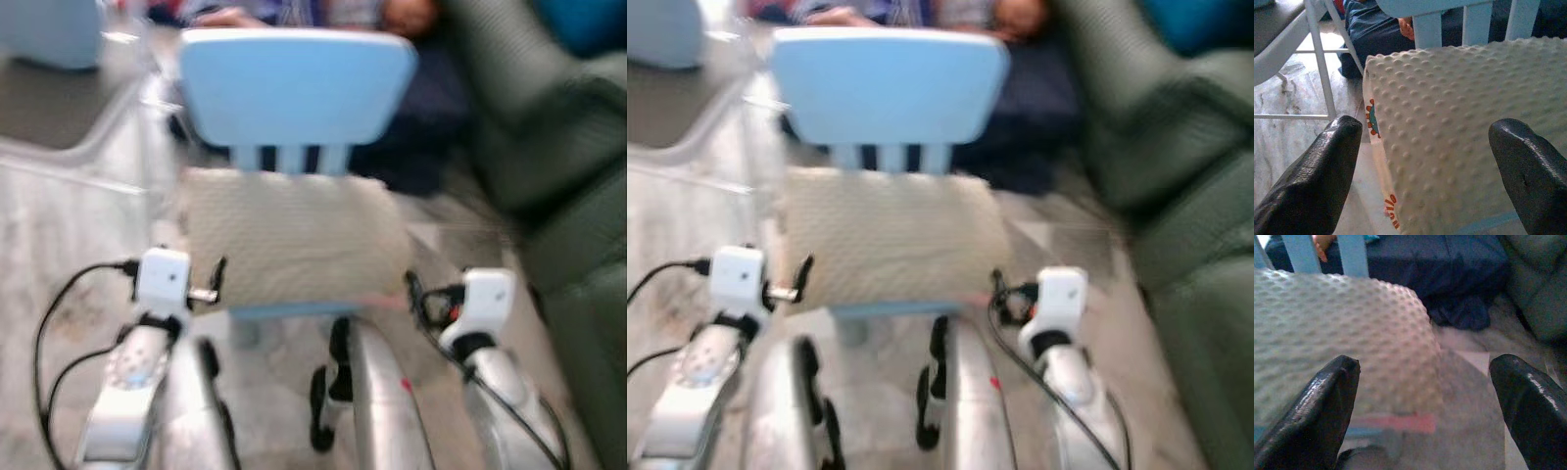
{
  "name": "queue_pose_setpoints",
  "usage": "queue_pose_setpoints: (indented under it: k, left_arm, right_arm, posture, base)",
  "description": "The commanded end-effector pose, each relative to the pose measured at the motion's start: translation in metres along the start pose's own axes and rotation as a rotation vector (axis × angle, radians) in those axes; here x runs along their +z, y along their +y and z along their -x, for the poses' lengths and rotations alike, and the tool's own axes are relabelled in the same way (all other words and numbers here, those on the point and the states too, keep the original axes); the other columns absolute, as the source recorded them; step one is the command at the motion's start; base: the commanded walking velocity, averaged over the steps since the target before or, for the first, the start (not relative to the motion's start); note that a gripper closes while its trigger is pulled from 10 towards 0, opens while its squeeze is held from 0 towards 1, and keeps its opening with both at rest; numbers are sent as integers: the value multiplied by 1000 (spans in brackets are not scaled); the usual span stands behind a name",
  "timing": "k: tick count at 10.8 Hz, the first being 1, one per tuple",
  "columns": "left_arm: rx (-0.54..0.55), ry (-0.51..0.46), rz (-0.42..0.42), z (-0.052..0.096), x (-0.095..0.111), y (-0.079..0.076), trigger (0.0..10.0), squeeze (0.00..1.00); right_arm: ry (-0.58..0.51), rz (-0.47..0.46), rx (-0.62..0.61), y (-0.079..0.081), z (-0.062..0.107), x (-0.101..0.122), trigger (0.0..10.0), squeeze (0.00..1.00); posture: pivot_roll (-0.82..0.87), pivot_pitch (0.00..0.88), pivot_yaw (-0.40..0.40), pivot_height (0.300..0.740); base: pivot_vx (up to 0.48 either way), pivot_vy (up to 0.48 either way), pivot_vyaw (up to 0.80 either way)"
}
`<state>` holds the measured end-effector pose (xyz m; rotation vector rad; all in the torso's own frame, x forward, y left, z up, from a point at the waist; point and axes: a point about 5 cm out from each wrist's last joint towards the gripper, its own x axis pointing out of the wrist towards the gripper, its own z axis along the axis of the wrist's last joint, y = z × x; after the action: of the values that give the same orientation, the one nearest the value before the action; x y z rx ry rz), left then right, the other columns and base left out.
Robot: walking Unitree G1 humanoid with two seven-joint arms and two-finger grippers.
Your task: Move the pillow to the sofa
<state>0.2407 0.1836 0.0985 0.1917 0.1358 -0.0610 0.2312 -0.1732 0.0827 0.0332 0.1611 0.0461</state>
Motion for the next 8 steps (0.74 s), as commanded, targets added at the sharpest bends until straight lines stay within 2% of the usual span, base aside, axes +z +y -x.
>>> queue_pose_setpoints:
  k: [1,4,8]
  left_arm:
    - [-17,1,13,1,1,-3,10000,0]
    - [14,-2,46,5,4,-3,10000,0]
    - [59,37,87,8,-2,-2,10000,0]
  right_arm:
    - [16,-10,-28,-6,3,-2,10000,0]
    - [16,-20,-53,-10,6,2,10000,0]
    - [25,-25,-53,-10,7,2,10000,0]
  posture:
    - [-28,291,-74,575]
    - [-33,332,-85,575]
    - [-32,339,-92,515]
  base:
    - [0,0,0]
    - [0,0,0]
    - [0,0,0]
